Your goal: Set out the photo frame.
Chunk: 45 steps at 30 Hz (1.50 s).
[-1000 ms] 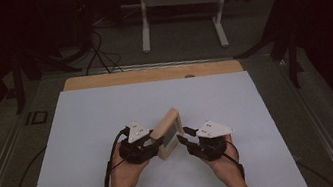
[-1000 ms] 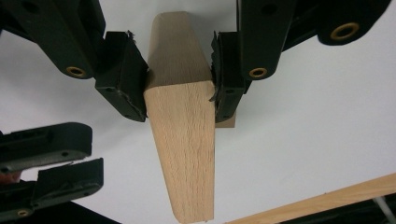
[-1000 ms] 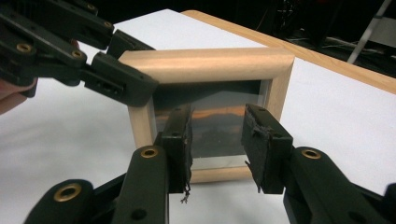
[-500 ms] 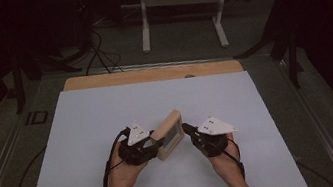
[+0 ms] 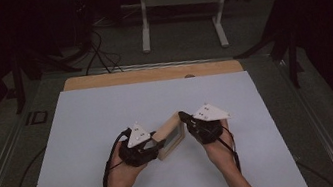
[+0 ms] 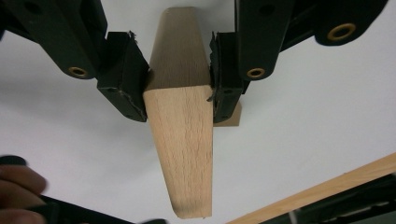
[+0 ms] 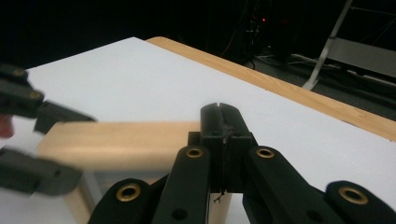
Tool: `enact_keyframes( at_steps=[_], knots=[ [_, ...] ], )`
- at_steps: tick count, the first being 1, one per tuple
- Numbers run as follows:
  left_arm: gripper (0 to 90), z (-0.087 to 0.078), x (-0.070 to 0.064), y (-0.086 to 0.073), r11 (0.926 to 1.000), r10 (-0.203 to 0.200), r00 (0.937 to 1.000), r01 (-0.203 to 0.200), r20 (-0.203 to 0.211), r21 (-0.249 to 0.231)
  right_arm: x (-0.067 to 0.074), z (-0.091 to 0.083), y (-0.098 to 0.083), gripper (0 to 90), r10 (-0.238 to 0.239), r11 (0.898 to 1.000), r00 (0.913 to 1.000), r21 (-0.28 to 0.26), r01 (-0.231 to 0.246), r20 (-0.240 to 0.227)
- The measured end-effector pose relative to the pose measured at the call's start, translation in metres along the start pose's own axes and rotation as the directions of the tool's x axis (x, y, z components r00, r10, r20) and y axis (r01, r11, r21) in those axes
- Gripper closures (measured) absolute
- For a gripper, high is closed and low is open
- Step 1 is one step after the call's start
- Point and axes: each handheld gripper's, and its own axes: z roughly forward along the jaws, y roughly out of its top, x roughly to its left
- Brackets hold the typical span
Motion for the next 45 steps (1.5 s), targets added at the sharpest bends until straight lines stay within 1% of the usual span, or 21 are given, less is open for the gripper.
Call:
enact_keyframes(
  at_steps=[1, 2, 7, 8, 11, 12, 13, 14, 16, 21, 22, 25, 27, 28, 29, 30, 33, 34, 36, 38, 45],
  knots=[
    [59.0, 0.0, 0.0, 0.0, 1.0, 0.0, 1.0, 0.0, 0.0, 0.0, 0.0, 0.0, 0.0, 89.7, 0.0, 1.0, 1.0, 0.0, 0.0, 0.0],
    [59.1, 0.0, 0.0, -0.001, 0.9999, 0.015, 0.9998, -0.015, 0.011, -0.002, -0.001, 0.004, 0.002, 89.6, -0.001, 1.0, 1.0, 0.006, 0.001, -0.001],
    [59.4, 0.0, 0.003, -0.001, 0.9999, 0.012, 0.9997, -0.012, 0.021, -0.005, -0.004, 0.013, 0.006, 89.7, 0.005, 1.0, 1.0, 0.021, -0.005, 0.002],
    [59.5, 0.0, 0.003, -0.002, 0.9999, 0.015, 0.9996, -0.015, 0.024, -0.007, -0.007, 0.018, 0.007, 89.6, 0.013, 1.0, 0.9999, 0.024, -0.013, 0.003],
    [59.5, 0.0, 0.003, -0.002, 0.9997, 0.024, 0.9994, -0.024, 0.025, -0.007, -0.009, 0.021, 0.009, 89.6, 0.021, 0.999, 0.9998, 0.029, -0.021, 0.006],
    [59.5, 0.0, 0.002, -0.002, 0.9994, 0.033, 0.9992, -0.033, 0.022, -0.007, -0.01, 0.024, 0.011, 89.6, 0.018, 0.999, 0.9998, 0.036, -0.018, 0.009],
    [59.5, 0.0, 0.002, -0.002, 0.9994, 0.033, 0.9992, -0.033, 0.022, -0.007, -0.01, 0.024, 0.011, 89.6, 0.018, 0.999, 0.9998, 0.036, -0.018, 0.009],
    [59.4, 0.0, 0.001, -0.002, 0.9989, 0.046, 0.9988, -0.046, 0.018, -0.005, -0.011, 0.027, 0.013, 89.7, 0.011, 0.999, 0.9999, 0.044, -0.011, 0.009],
    [59.4, 0.0, -0.001, -0.002, 0.9986, 0.053, 0.9985, -0.053, 0.017, -0.005, -0.011, 0.03, 0.014, 89.6, 0.004, 0.999, 0.9999, 0.053, -0.004, 0.01],
    [59.3, 0.0, 0.0, -0.002, 0.9986, 0.054, 0.9984, -0.054, 0.016, -0.005, -0.011, 0.033, 0.013, 89.6, -0.006, 0.998, 0.9999, 0.07, 0.005, 0.015],
    [59.3, 0.0, 0.0, -0.002, 0.9985, 0.054, 0.9984, -0.054, 0.017, -0.007, -0.011, 0.035, 0.012, 89.6, -0.019, 0.996, 0.9996, 0.084, 0.017, 0.02],
    [59.2, 0.0, 0.0, -0.002, 0.9984, 0.057, 0.9983, -0.056, 0.017, -0.007, -0.011, 0.036, 0.011, 89.6, -0.032, 0.995, 0.9992, 0.096, 0.029, 0.026],
    [59.1, 0.0, 0.0, -0.002, 0.9981, 0.062, 0.998, -0.062, 0.013, -0.007, -0.011, 0.036, 0.011, 89.6, -0.039, 0.994, 0.9989, 0.102, 0.036, 0.025],
    [58.9, 0.0, -0.002, -0.002, 0.997, 0.077, 0.997, -0.077, 0.001, -0.002, -0.011, 0.037, 0.01, 89.6, -0.034, 0.994, 0.9991, 0.102, 0.031, 0.024],
    [58.8, 0.0, -0.002, -0.002, 0.997, 0.077, 0.997, -0.077, 0.001, -0.002, -0.011, 0.037, 0.01, 89.6, -0.034, 0.994, 0.9991, 0.102, 0.031, 0.024],
    [58.6, 0.0, -0.003, -0.002, 0.9958, 0.092, 0.9957, -0.092, -0.012, 0.0, -0.011, 0.037, 0.01, 89.6, -0.035, 0.994, 0.9991, 0.101, 0.032, 0.024],
    [58.6, 0.0, -0.004, -0.002, 0.9956, 0.093, 0.9955, -0.093, -0.015, -0.001, -0.011, 0.037, 0.01, 89.6, -0.038, 0.994, 0.999, 0.103, 0.035, 0.024],
    [58.5, 0.0, -0.004, -0.002, 0.9952, 0.098, 0.9948, -0.098, -0.028, 0.0, -0.011, 0.036, 0.011, 89.6, -0.044, 0.993, 0.9987, 0.109, 0.041, 0.025],
    [58.4, 0.0, -0.003, -0.003, 0.9952, 0.098, 0.9945, -0.098, -0.036, 0.001, -0.011, 0.035, 0.011, 89.6, -0.046, 0.993, 0.9986, 0.109, 0.043, 0.027],
    [57.9, 0.0, -0.003, -0.003, 0.9959, 0.091, 0.9945, -0.091, -0.052, 0.002, -0.011, 0.034, 0.011, 89.6, -0.051, 0.992, 0.9981, 0.113, 0.047, 0.035],
    [56.7, 0.001, -0.001, -0.003, 0.9957, 0.092, 0.9929, -0.092, -0.075, 0.004, -0.01, 0.033, 0.01, 89.7, -0.042, 0.992, 0.9981, 0.118, 0.036, 0.046]
  ],
)
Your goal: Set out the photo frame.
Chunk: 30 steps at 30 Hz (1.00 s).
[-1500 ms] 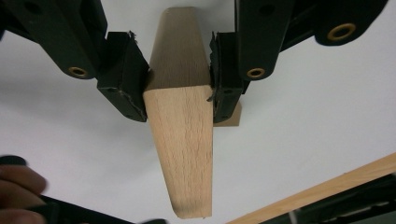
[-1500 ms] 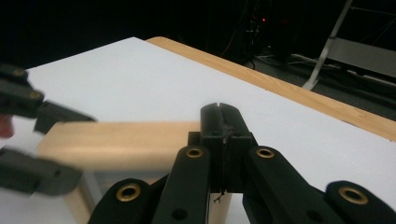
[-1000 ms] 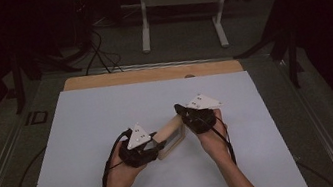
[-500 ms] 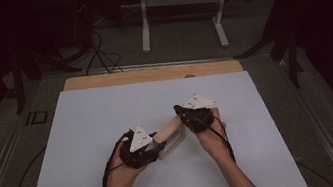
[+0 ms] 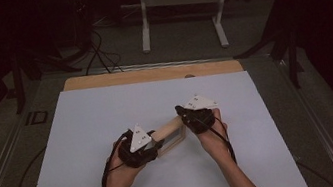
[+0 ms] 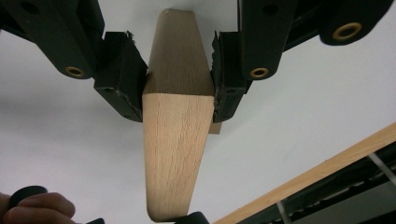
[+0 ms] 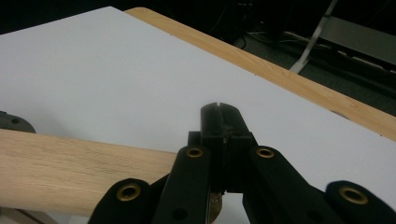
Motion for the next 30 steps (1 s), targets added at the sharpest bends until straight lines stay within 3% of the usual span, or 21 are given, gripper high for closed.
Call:
enact_keyframes(
  at_steps=[6, 15, 20, 21, 30],
  knots=[
    [54.6, 0.001, 0.0, -0.001, 1.0, 0.005, 0.9995, -0.005, -0.031, 0.005, 0.0, -0.002, -0.001, 89.8, 0.0, 1.0, 1.0, -0.001, 0.0, 0.003],
    [52.8, 0.002, 0.01, -0.004, 0.9981, -0.061, 0.9976, 0.061, -0.031, -0.001, -0.001, -0.005, -0.002, 89.9, 0.021, 1.0, 0.9998, 0.008, -0.021, 0.003],
    [54.4, 0.002, 0.011, -0.005, 0.9977, -0.066, 0.9961, 0.067, -0.059, 0.011, -0.001, -0.007, -0.002, 89.9, 0.029, 0.999, 0.9996, 0.014, -0.029, 0.002],
    [54.6, 0.003, 0.012, -0.005, 0.9965, -0.082, 0.9949, 0.083, -0.058, 0.007, -0.001, -0.008, -0.003, 89.9, 0.031, 0.999, 0.9995, 0.016, -0.031, 0.002],
    [57.5, 0.005, 0.014, -0.006, 0.9961, -0.086, 0.9936, 0.087, -0.073, 0.015, -0.001, -0.012, -0.004, 90.0, 0.04, 0.999, 0.9992, 0.018, -0.04, 0.0]
  ],
)
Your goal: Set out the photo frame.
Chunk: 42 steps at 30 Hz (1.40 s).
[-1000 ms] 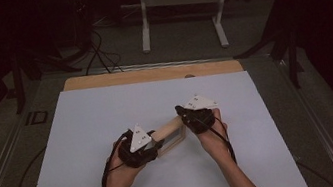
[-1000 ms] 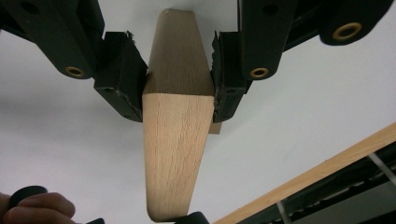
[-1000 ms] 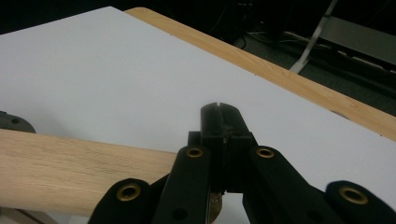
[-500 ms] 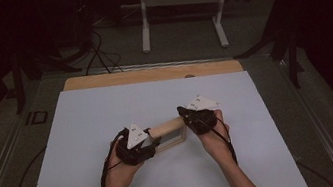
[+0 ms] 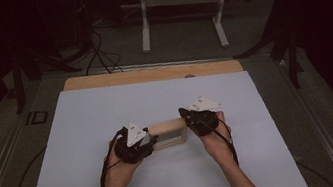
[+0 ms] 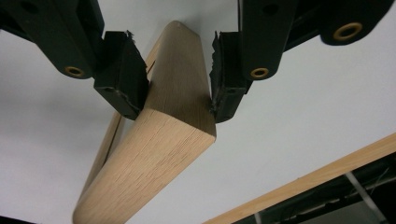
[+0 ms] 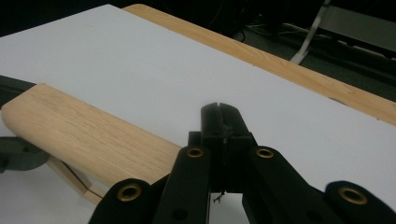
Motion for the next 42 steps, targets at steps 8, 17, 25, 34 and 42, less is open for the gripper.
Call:
enact_keyframes(
  at_steps=[8, 17, 25, 34, 42],
  knots=[
    [57.7, 0.002, 0.003, 0.0, 0.9999, -0.014, 0.9999, 0.014, -0.001, 0.002, 0.001, -0.004, -0.001, 90.0, 0.015, 1.0, 0.9999, 0.001, -0.015, 0.001],
    [56.0, 0.007, 0.005, 0.001, 0.9998, -0.019, 0.9998, 0.019, 0.0, 0.004, -0.001, -0.003, -0.001, 90.0, 0.015, 1.0, 0.9999, 0.004, -0.015, 0.002],
    [56.4, 0.007, 0.004, 0.0, 1.0, -0.003, 0.9999, 0.003, -0.014, 0.007, -0.004, -0.004, 0.0, 82.5, 0.019, 1.0, 0.9997, -0.003, -0.019, -0.014],
    [56.6, 0.007, 0.004, 0.0, 1.0, -0.004, 0.9999, 0.004, -0.014, 0.008, -0.006, -0.016, -0.001, 58.1, -0.004, 0.999, 0.9966, -0.048, 0.0, -0.082],
    [56.7, 0.007, 0.004, 0.0, 0.9999, -0.007, 0.9999, 0.007, -0.013, 0.008, -0.003, -0.023, -0.009, 48.4, -0.031, 0.999, 0.9914, -0.046, 0.026, -0.127]
  ],
)
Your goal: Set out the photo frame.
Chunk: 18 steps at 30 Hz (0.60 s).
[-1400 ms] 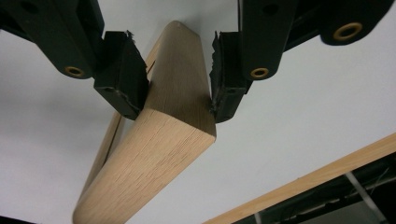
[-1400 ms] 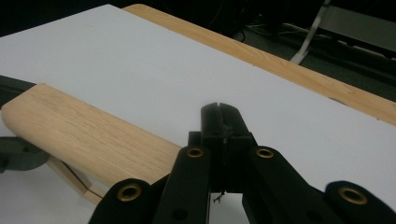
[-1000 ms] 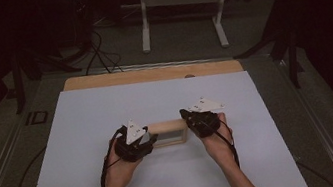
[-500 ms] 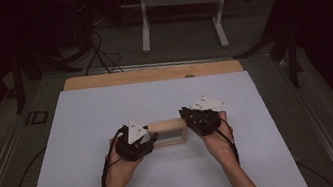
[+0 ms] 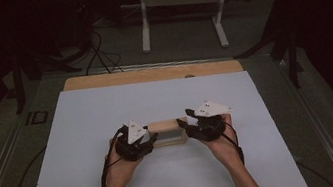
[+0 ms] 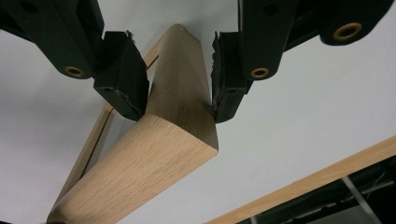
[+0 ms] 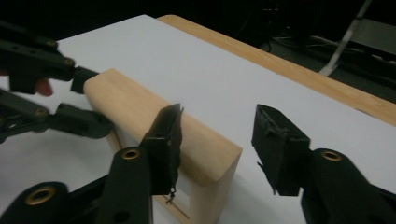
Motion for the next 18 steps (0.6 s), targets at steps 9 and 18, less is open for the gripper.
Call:
enact_keyframes(
  at_steps=[9, 18],
  knots=[
    [57.0, 0.0, 0.0, 0.0, 1.0, 0.001, 1.0, -0.001, -0.004, 0.004, -0.002, 0.002, -0.014, 37.8, -0.008, 1.0, 0.9994, 0.027, 0.009, -0.033],
    [57.3, 0.0, 0.0, 0.0, 1.0, 0.0, 1.0, 0.0, -0.007, 0.004, -0.002, 0.009, -0.019, 34.5, -0.021, 0.998, 0.9982, 0.06, 0.024, -0.057]
  ],
)
